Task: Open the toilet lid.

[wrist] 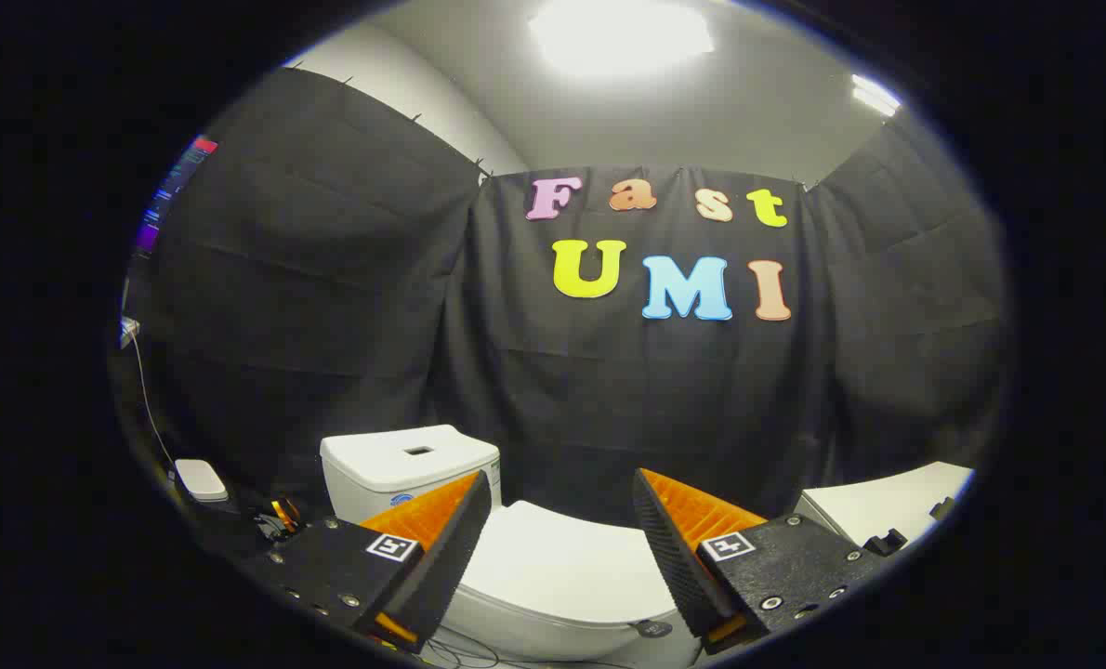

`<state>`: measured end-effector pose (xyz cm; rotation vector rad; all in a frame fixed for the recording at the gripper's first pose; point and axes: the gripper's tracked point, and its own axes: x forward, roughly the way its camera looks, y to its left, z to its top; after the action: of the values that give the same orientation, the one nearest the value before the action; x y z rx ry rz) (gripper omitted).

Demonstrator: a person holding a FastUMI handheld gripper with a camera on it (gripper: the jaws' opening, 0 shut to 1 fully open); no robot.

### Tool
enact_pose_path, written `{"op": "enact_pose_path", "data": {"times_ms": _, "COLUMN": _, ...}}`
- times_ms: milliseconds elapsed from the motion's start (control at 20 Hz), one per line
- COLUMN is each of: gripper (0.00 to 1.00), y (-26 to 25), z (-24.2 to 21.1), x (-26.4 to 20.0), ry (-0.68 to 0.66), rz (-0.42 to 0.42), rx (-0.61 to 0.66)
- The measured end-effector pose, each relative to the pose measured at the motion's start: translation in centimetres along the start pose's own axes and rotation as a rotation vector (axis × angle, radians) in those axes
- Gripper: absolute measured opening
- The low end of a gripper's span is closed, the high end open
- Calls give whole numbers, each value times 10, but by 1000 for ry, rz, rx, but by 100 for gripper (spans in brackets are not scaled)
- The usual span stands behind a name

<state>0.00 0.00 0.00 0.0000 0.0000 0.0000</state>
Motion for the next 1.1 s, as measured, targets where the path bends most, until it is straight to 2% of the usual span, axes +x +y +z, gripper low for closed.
{"op": "enact_pose_path", "data": {"times_ms": 1100, "gripper": 95, "y": -30, "z": 1, "x": -1, "ry": -21, "rz": -90, "rx": 57}}
